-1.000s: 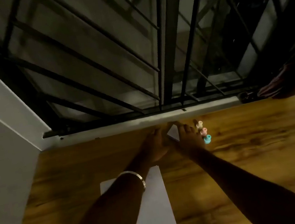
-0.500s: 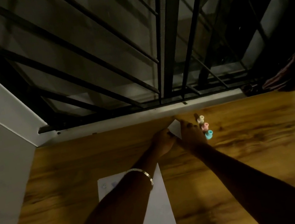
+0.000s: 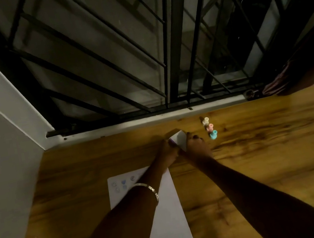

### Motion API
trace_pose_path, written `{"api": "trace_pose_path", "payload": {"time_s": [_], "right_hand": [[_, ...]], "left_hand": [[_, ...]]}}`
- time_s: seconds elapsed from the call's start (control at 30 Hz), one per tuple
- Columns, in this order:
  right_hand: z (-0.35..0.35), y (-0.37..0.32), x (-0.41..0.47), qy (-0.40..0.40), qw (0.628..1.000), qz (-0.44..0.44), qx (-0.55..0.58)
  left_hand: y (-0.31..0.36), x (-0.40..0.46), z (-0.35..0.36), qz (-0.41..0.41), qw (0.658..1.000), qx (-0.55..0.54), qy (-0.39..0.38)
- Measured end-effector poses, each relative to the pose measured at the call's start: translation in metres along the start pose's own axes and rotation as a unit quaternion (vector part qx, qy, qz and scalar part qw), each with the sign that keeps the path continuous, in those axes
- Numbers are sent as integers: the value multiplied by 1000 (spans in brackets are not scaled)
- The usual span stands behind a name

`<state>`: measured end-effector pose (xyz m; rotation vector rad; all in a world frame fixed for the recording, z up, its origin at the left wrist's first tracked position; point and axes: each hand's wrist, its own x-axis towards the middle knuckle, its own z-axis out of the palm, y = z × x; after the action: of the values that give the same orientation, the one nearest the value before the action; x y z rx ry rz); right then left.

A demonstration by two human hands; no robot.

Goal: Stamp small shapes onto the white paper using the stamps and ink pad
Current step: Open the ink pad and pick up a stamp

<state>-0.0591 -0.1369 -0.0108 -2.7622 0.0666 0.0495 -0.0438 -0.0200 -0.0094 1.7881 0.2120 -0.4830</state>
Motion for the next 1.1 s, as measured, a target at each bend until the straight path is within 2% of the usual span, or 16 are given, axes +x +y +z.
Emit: {"api": "trace_pose_path", "payload": {"time_s": [0.1, 0.23, 0.33, 0.47, 0.6, 0.7, 0.8, 0.9, 1.0, 1.1], "right_hand": [[2, -8, -20, 24, 1000, -8, -18], [6, -16, -54, 54, 996, -60, -46], [6, -21, -77, 44, 997, -57, -21], [7, -21, -106, 5, 992, -121, -41], [5, -15, -140, -42, 989, -43, 139], [8, -7, -166, -53, 972, -47, 224], [7, 0, -187, -82, 951, 9, 299], [7, 3, -203, -152, 904, 77, 391], [5, 3, -219, -212, 859, 124, 449], [11, -6, -233, -219, 835, 155, 481]], "left_hand": [[-6, -12, 3, -37, 996, -83, 2], [-17, -38, 7, -55, 989, -132, 37], [-25, -59, 8, -56, 986, -140, 68], [-37, -88, 4, -47, 988, -117, 90], [-54, -127, 0, -37, 987, -140, 75], [-69, -158, -1, -49, 991, -109, 56], [-83, -189, -2, -74, 993, -87, 25], [-97, -215, -3, -63, 996, -63, -13], [-107, -232, -6, -65, 997, -27, 20], [-115, -244, -9, -58, 997, 17, 51]]}}
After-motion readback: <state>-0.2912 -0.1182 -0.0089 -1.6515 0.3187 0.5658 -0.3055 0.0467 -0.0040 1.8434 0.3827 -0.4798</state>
